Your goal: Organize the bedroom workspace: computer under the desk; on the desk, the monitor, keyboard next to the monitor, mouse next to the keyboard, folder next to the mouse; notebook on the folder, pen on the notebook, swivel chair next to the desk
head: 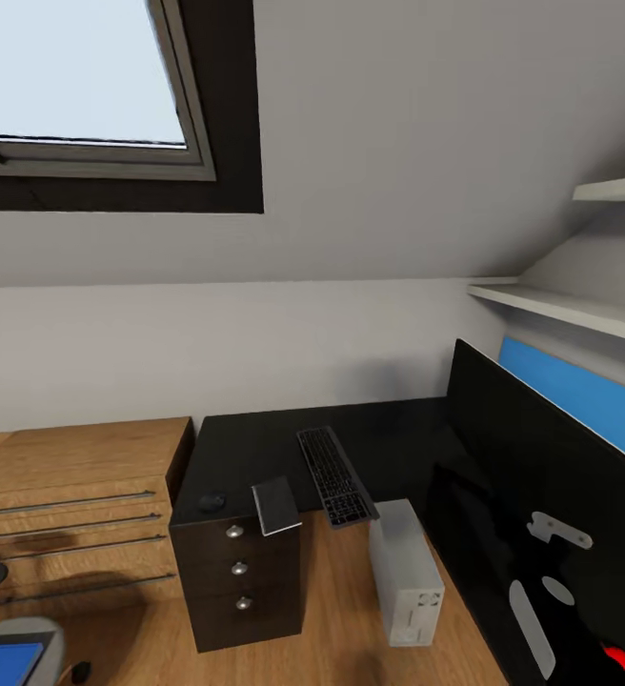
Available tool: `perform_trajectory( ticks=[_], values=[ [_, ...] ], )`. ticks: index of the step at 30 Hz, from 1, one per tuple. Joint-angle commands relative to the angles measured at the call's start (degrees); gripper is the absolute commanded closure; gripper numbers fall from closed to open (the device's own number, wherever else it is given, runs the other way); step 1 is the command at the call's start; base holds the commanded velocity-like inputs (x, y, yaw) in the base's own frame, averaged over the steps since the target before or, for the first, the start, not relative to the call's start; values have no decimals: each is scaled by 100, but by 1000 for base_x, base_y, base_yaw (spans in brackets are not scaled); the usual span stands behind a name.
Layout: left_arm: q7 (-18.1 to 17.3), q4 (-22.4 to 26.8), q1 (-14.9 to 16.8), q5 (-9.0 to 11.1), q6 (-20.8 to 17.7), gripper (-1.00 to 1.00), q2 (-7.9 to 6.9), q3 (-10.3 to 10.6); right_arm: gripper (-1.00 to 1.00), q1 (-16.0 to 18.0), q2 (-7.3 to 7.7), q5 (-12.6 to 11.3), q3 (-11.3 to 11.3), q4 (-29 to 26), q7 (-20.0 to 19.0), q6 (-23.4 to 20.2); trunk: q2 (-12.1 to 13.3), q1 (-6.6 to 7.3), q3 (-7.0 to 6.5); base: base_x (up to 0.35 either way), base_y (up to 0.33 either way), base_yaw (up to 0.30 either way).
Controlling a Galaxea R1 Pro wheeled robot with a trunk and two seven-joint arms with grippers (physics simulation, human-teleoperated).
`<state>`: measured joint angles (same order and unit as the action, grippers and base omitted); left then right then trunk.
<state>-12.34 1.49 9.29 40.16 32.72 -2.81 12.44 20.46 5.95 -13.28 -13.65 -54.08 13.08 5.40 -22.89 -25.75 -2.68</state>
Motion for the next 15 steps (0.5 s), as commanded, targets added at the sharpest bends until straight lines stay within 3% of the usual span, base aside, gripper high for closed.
perform_trajectory(
  ticks=[1, 9, 15],
  values=[
    [-40, -7, 2, 62, 8, -100, -1, 30, -100, 1, 2, -60, 33, 3, 11, 33, -3, -3, 2, 161, 138, 0],
    [-40, -7, 2, 62, 7, -100, -1, 30, -100, 1, 2, -61, 188, 3, 18, 40, -3, -3, 2, 145, 124, 0],
    [-40, -8, 2, 62, 7, -100, -1, 30, -100, 1, 2, -61, 201, 3, 19, 40, -3, -3, 2, -134, 21, 0]
  ],
)
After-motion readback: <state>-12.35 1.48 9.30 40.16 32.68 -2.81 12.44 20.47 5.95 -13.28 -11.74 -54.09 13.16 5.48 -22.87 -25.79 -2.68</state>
